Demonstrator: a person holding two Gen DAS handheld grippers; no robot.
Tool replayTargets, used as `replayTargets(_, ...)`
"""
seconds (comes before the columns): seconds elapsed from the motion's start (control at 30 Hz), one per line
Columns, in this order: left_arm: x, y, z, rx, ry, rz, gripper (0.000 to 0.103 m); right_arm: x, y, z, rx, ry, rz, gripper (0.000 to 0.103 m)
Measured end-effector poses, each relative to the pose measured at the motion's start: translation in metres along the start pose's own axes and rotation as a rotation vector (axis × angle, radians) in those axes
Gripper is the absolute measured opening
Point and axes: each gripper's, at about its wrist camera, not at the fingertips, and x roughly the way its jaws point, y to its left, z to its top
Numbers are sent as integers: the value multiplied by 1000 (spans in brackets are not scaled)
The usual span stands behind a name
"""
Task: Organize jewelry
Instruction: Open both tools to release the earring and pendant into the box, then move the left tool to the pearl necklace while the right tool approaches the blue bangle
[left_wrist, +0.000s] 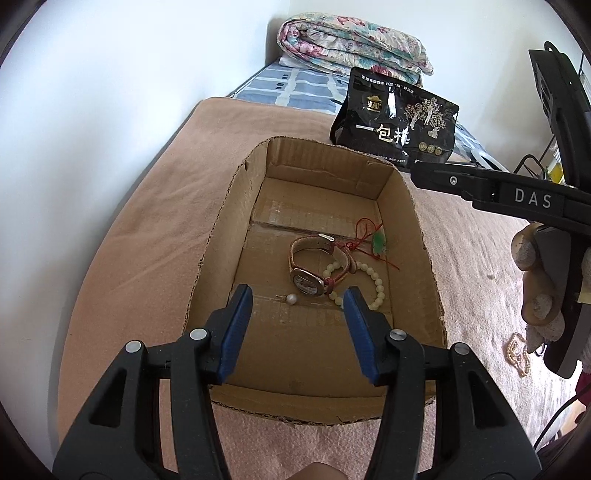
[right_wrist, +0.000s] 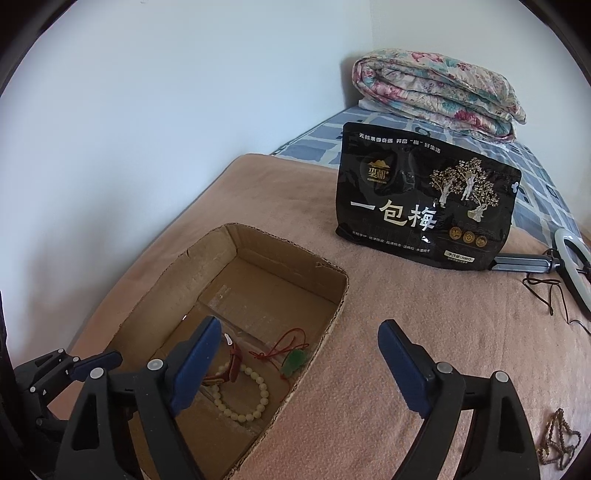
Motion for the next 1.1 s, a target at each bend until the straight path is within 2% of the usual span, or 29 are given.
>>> replayTargets(0.67,-38,-31,9,49,-65,4,53,-49,-14,-5,23,-48,-4,89)
replayTargets(0.8,-46,-44,11,70,-78,0,53,-65,-23,-9,33,-71,-13,98)
replayTargets(1.1,-54,-79,12,111,-87,-39,53,-101,-61,-26,88,-96,-46,103)
